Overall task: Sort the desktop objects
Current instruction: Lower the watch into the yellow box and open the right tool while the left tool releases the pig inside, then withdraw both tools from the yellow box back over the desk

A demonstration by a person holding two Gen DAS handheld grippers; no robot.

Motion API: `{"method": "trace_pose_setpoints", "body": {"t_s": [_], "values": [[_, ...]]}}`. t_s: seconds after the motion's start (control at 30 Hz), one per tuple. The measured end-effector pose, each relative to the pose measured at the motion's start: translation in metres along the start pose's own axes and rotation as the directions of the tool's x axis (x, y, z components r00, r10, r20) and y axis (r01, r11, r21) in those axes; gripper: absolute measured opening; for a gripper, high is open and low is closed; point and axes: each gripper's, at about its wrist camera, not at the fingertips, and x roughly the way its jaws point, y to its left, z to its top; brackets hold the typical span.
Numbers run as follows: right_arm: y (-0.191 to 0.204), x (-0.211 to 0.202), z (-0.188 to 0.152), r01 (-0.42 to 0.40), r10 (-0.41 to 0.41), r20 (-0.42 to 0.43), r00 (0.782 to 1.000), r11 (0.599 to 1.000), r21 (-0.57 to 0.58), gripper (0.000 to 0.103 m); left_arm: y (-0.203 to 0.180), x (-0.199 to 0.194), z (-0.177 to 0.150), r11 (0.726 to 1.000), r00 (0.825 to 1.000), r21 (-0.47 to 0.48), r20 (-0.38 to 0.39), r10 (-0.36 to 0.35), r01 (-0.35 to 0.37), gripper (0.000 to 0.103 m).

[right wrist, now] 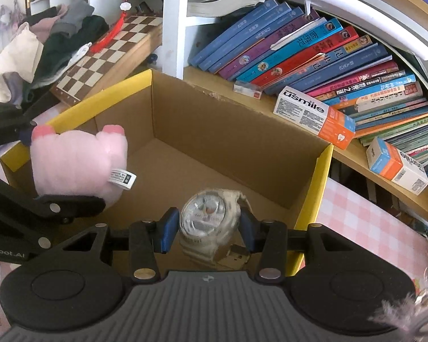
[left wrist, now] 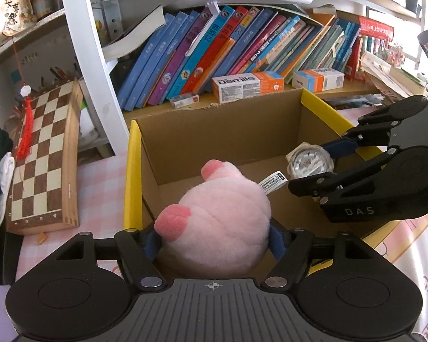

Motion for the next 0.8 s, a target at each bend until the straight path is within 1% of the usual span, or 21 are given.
{"method": "trace_pose_setpoints", "body": {"t_s": [0.07, 0.17, 0.27, 0.37, 0.5, 0.8], "values": [[-0.001, 0.0, 0.0, -0.005, 0.005, 0.003, 1.0, 1.0, 0.007, 0.046, 0.0, 0.0, 0.0, 1.0, 1.0, -0.001, -0.003, -0.001, 0.001, 0.076], [-0.001, -0.002, 0.001, -0.015, 0.015, 0.007, 1.0, 1.0, 0.019, 0.049, -0.001, -0.001, 0.0, 1.0, 1.0, 0.0, 0.002, 0.014, -0.014, 0.079], [-0.002, -0.004, 0.001, -0.025, 0.025, 0.014, 1.0, 0.999, 0.038, 0.053, -0.002, -0.006, 0.001, 1.0, 0.999, 0.008, 0.026, 0.03, -0.031, 0.083], [-0.002, -0.008, 0.001, -0.032, 0.03, 0.028, 0.999, 0.998, 0.055, 0.054, -0.002, -0.012, 0.003, 0.999, 0.998, 0.005, 0.048, 0.036, -0.036, 0.084], [-0.002, -0.017, 0.002, -0.033, 0.03, 0.052, 0.998, 0.997, 0.063, 0.058, -0.003, -0.021, 0.006, 0.999, 0.996, -0.007, 0.076, 0.044, -0.043, 0.085], [-0.003, -0.038, 0.003, -0.024, 0.016, 0.104, 0.994, 0.997, 0.08, 0.063, -0.009, -0.044, 0.009, 0.998, 0.991, -0.002, 0.12, 0.061, -0.061, 0.086]]}}
